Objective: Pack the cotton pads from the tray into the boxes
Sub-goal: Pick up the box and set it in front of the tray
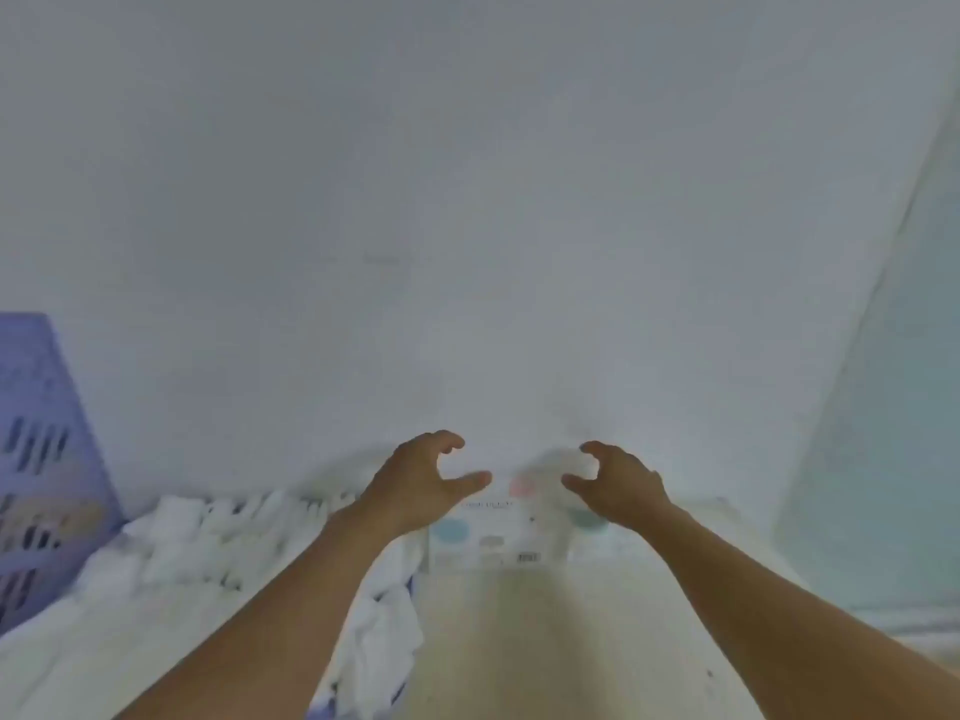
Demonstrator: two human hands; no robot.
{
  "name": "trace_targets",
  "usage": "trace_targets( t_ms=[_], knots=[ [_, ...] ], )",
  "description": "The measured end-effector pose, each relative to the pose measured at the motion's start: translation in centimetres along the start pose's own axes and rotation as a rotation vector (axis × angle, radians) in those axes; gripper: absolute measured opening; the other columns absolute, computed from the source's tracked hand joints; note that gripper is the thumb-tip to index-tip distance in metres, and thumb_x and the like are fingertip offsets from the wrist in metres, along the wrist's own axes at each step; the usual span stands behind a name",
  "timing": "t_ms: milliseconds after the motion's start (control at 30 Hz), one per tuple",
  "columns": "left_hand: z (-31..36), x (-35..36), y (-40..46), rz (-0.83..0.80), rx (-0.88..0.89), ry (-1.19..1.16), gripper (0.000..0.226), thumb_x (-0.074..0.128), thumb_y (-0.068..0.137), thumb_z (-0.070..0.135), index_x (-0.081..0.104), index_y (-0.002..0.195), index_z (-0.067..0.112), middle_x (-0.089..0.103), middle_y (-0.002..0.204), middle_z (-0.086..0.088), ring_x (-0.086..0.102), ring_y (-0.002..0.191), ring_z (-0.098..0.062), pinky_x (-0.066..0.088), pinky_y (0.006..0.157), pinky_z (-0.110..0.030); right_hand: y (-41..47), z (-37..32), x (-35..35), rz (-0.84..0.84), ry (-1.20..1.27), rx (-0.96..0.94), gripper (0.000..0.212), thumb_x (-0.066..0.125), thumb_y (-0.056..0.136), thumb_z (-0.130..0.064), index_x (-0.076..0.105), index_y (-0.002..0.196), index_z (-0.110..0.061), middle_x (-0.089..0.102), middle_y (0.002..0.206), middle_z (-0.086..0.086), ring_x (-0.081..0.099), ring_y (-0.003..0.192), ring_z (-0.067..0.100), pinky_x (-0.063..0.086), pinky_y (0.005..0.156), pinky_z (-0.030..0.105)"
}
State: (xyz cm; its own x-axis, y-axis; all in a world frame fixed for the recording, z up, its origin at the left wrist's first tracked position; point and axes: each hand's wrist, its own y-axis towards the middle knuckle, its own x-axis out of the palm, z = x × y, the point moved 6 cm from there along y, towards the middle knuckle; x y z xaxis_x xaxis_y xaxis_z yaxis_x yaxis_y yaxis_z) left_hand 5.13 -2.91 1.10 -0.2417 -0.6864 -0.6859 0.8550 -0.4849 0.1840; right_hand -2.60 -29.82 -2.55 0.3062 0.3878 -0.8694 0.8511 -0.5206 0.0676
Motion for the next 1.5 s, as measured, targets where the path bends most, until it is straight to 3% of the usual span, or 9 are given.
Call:
trace_targets(
  t_ms=[100,200,433,667,833,1000,1167,1367,1500],
  knots=[
    [-2.1,4.6,-2.0,-0.227,0.061,0.306,0.091,0.077,0.074,0.064,0.039,0.15,0.034,0.032,0.157,0.012,0.032,0.144,-0.014,0.034,0.116,-0.038,-0.8,2.9,2.2,-0.068,-0.22,0.038,0.067,0.038,0.092,-0.073,0.036,0.15,-0.039,0.036,0.158,-0.013,0.031,0.148,0.018,0.013,0.117,0.066],
    [-3.5,8.0,-3.5,-0.277,0.091,0.461,0.077,0.064,0.095,0.043,0.022,0.159,0.033,0.012,0.168,0.006,0.007,0.154,-0.023,0.021,0.124,-0.041,-1.7,4.4,3.3,-0.075,-0.304,-0.034,0.076,0.019,0.088,-0.083,0.02,0.153,-0.045,0.016,0.165,-0.02,0.011,0.155,0.017,0.005,0.113,0.074],
    [-4.1,10.4,-6.2,-0.256,0.039,0.397,0.072,0.044,0.106,0.035,-0.001,0.161,0.028,-0.023,0.166,0.003,-0.025,0.152,-0.025,0.004,0.126,-0.044,-7.7,7.1,2.6,-0.079,-0.366,-0.018,0.113,0.044,0.064,-0.098,0.015,0.157,-0.041,0.016,0.164,-0.019,0.011,0.153,0.019,0.03,0.108,0.064],
    [-3.9,8.8,-10.9,-0.121,0.009,0.198,0.07,0.054,0.101,0.039,0.02,0.159,0.02,0.014,0.164,-0.001,0.018,0.15,-0.021,0.025,0.122,-0.037,-10.9,8.3,1.4,0.209,-0.491,-0.155,0.056,0.042,0.098,-0.064,0.041,0.147,-0.037,0.044,0.151,-0.018,0.039,0.14,0.014,0.037,0.105,0.05],
    [-2.1,9.8,-11.5,-0.154,0.019,-0.042,0.068,0.062,0.097,0.037,0.03,0.156,0.024,0.035,0.157,0.003,0.042,0.137,-0.015,0.038,0.115,-0.036,-12.2,8.6,1.9,0.469,-0.604,-0.37,0.018,0.054,0.1,-0.035,0.067,0.105,-0.023,0.074,0.103,-0.008,0.066,0.096,0.025,0.041,0.071,0.036],
    [-1.9,15.2,-13.3,-0.255,-0.093,-0.37,0.075,0.073,0.09,0.038,0.034,0.153,0.03,0.039,0.155,0.007,0.044,0.138,-0.011,0.047,0.104,-0.033,-13.5,9.5,1.7,0.449,-0.147,-0.249,0.034,0.061,0.094,-0.053,0.072,0.116,-0.029,0.067,0.125,-0.009,0.054,0.126,0.022,0.037,0.107,0.055],
    [-2.1,17.5,-12.4,-0.222,-0.15,-0.541,0.08,0.077,0.086,0.037,0.034,0.153,0.03,0.04,0.151,0.008,0.038,0.14,-0.008,0.041,0.097,-0.026,-12.0,12.9,-0.2,0.35,0.734,0.148,0.072,0.067,0.088,-0.059,0.046,0.149,-0.028,0.042,0.155,0.003,0.047,0.136,0.028,0.046,0.102,0.04],
    [-1.4,19.0,-10.9,-0.245,-0.097,-0.591,0.123,0.092,0.054,0.06,0.023,0.154,0.045,0.039,0.156,0.018,0.041,0.14,-0.007,0.039,0.115,-0.038,-14.5,12.0,3.0,0.193,0.833,0.118,0.055,0.066,0.093,-0.03,0.05,0.145,-0.036,0.057,0.141,0.0,0.061,0.118,0.022,0.052,0.094,0.039],
    [-3.5,16.5,-12.9,-0.162,-0.015,-0.451,0.126,0.097,0.047,0.046,0.017,0.145,0.039,0.04,0.147,0.012,0.048,0.125,-0.01,0.048,0.105,-0.034,-18.8,9.6,3.4,0.091,0.812,-0.065,0.064,0.08,0.082,-0.042,0.052,0.14,-0.04,0.07,0.12,-0.01,0.07,0.102,0.007,0.057,0.085,0.031]
  ],
)
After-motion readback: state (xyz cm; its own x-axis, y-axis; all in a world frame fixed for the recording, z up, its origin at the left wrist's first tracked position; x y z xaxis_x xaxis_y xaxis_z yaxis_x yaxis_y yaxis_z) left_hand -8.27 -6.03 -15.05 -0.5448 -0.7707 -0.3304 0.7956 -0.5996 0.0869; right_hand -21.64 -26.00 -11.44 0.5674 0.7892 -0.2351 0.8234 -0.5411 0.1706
